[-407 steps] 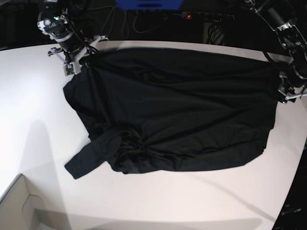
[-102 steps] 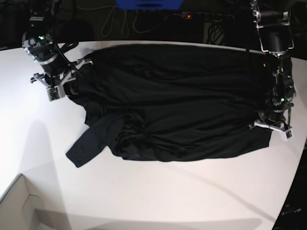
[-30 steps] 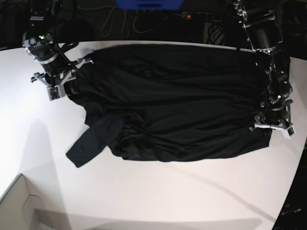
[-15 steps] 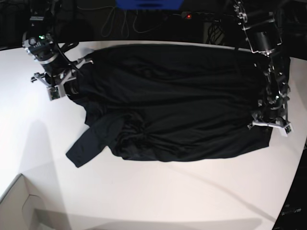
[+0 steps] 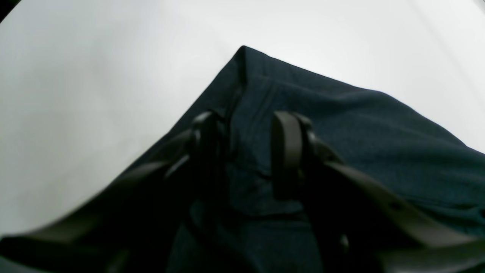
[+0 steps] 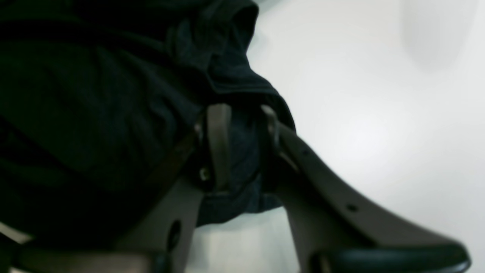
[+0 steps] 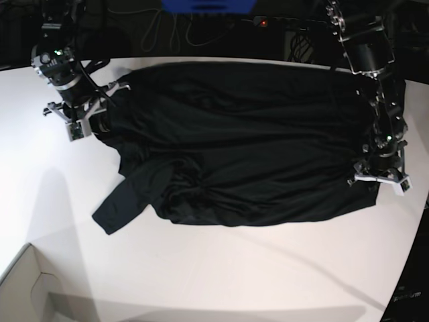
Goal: Layout the t-shirt on the table in an organized manner, then fold the t-shirt properly
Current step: 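Keep the left gripper holding the shirt corner while the right gripper holds its edge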
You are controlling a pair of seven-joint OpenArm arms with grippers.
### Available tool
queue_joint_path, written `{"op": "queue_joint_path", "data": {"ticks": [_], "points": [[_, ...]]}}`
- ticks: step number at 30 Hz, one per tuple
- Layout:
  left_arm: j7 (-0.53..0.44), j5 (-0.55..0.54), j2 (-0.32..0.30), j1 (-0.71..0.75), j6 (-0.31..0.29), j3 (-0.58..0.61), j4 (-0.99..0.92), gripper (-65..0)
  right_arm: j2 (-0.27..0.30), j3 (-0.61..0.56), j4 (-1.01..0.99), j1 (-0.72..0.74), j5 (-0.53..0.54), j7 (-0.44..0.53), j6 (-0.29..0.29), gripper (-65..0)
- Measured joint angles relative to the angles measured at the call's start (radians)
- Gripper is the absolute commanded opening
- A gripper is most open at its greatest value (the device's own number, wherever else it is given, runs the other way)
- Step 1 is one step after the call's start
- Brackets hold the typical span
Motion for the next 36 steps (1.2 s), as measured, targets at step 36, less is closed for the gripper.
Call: {"op": "queue_joint_path", "data": {"ticks": [36], "points": [[0.001, 0.0, 0.0, 0.003, 0.0, -0.003, 0.002, -45.5, 0.0, 0.0, 0.0, 0.0, 0.0, 0.0, 0.0, -51.3]]}}
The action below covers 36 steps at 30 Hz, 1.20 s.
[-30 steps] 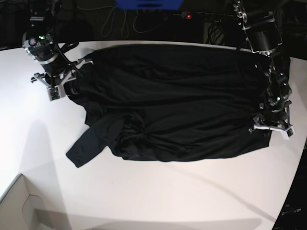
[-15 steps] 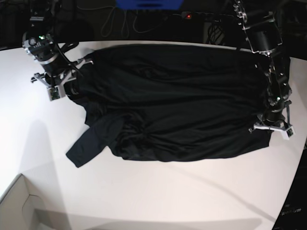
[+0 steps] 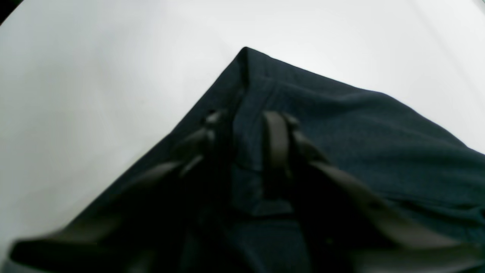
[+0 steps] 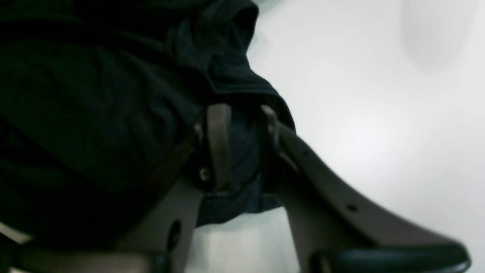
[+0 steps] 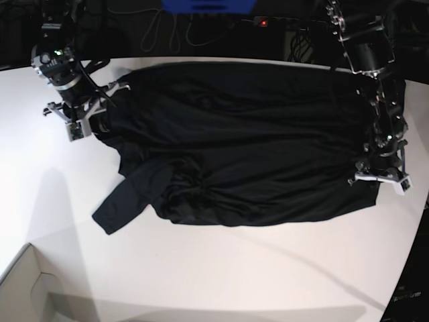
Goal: Layout the t-shirt on the table in an organized manner, then fold the t-shirt properly
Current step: 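Keep the left gripper holding the shirt corner while the right gripper holds its edge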
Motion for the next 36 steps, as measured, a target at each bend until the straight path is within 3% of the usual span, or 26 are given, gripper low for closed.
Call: {"op": "queue_joint_path", "data": {"ticks": [25, 32, 36], "points": [[-0.004, 0.0, 0.022, -0.029, 0.0, 0.003, -0.069, -45.7, 0.0, 0.0, 0.0, 0.0, 0.0, 0.001, 0.0, -51.3], [-0.011, 0.0, 0.022, -0.034, 0.0, 0.002, -0.096, -53.7, 0.0, 0.0, 0.0, 0.0, 0.0, 0.0, 0.0, -51.3], [-0.01, 0.001, 0.021, -0.034, -0.001, 0.002, -0.096, -65.0, 0.0, 0.0, -0.009, 0.0, 0.0, 0.004, 0.0, -51.3]]}}
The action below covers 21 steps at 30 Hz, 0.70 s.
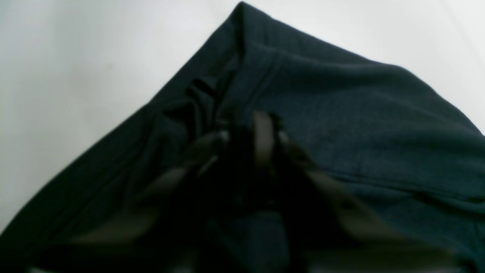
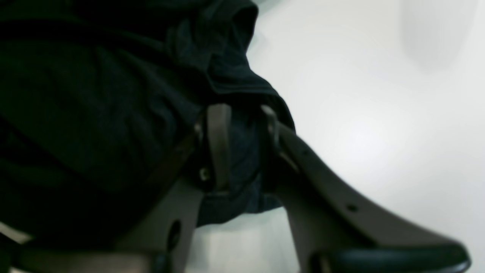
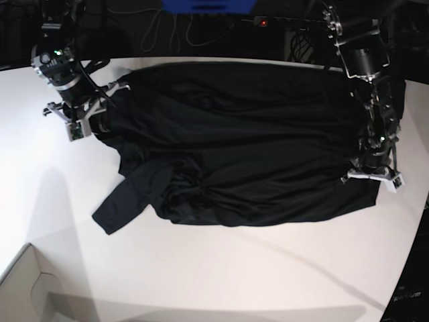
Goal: Layout the t-shirt on the table in an organized manner, then fold the t-shirt properly
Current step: 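Keep the left gripper holding the shirt corner while the right gripper holds its edge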
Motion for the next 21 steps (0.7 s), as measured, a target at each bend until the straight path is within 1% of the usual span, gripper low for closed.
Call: {"op": "queue_joint_path", "data": {"ticks": [2, 10, 16, 18, 19, 21], "points": [[0.01, -0.002, 0.0, -0.006, 0.0, 0.0, 0.0, -64.3, 0.0, 0.0, -0.015, 0.0, 0.0, 0.0, 0.0, -51.3], [0.01, -0.001, 0.0, -0.016, 0.001, -0.002, 0.002, -64.9, 0.0, 0.0, -0.023, 0.0, 0.0, 0.0, 0.0, -51.3], [0.003, -0.001, -0.001, -0.002, 0.001, -0.004, 0.093, -64.4, 0.0, 0.0, -0.023, 0.0, 0.0, 0.0, 0.0, -51.3], [0.004, -0.001, -0.001, 0.0, 0.001, -0.005, 0.1, -61.3, 0.0, 0.0, -0.023, 0.001, 0.0, 0.001, 0.0, -51.3], [0.007, -0.002, -0.001, 0.001, 0.001, -0.005, 0.099, -58.0, 0.0, 0.0, -0.023, 0.002, 0.0, 0.001, 0.0, -51.3], [0.008, -0.002, -0.001, 0.0, 0.001, -0.005, 0.086, -48.8, 0.0, 0.0, -0.023, 0.002, 0.0, 0.001, 0.0, -51.3]]}}
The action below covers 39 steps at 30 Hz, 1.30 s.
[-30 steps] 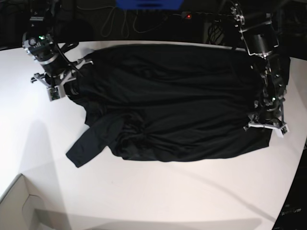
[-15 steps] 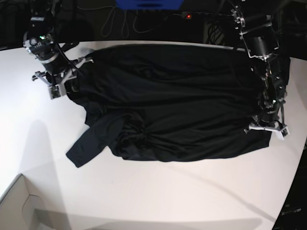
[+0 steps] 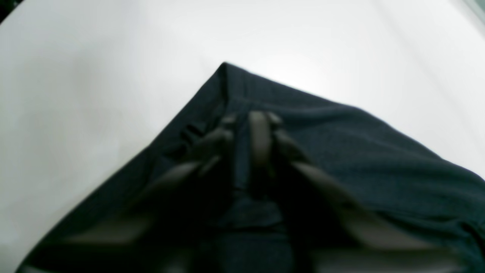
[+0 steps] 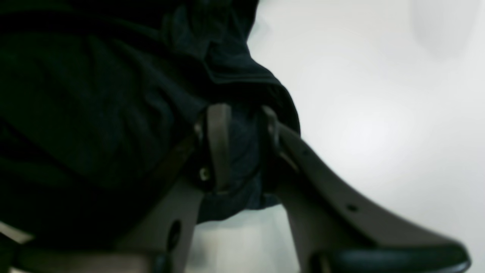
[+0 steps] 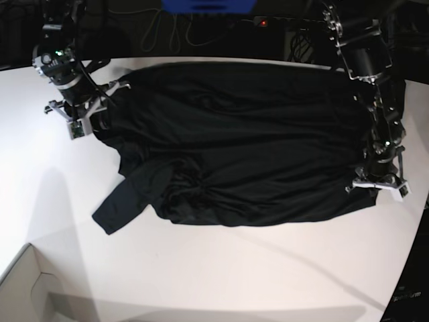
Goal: Layout the t-shirt on the table in an organized manner, then fold the t-shirt properly
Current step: 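Keep the left gripper holding the shirt corner while the right gripper holds its edge, then reach the right gripper down to the crumpled sleeve and grasp it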
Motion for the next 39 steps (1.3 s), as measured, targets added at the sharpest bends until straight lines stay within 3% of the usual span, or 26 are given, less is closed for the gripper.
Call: {"op": "queue_joint_path", "data": {"ticks": [3, 5, 21, 24, 33, 39], "points": [[0.002, 0.0, 0.001, 0.001, 0.0, 0.0, -0.012, -35.8, 0.0, 0.0, 0.0, 0.001, 0.0, 0.0, 0.0, -51.3], [-0.005, 0.001, 0.0, 0.0, 0.0, 0.0, -0.013, -32.4, 0.0, 0.0, 0.0, 0.0, 0.0, 0.0, 0.0, -51.3], [-0.005, 0.005, -0.01, -0.031, 0.0, 0.005, -0.111, -32.6, 0.0, 0.0, 0.0, 0.001, 0.0, -0.001, 0.0, -51.3], [-0.005, 0.005, -0.01, -0.033, 0.0, 0.005, -0.111, -37.2, 0.0, 0.0, 0.0, 0.0, 0.0, -0.001, 0.0, -51.3], [-0.005, 0.009, -0.01, -0.033, -0.001, 0.005, -0.111, -65.0, 0.0, 0.0, 0.0, 0.0, 0.0, 0.0, 0.0, -51.3], [-0.005, 0.008, -0.01, -0.033, 0.0, 0.005, -0.111, -64.8, 0.0, 0.0, 0.0, 0.0, 0.0, 0.0, 0.0, -51.3]]}}
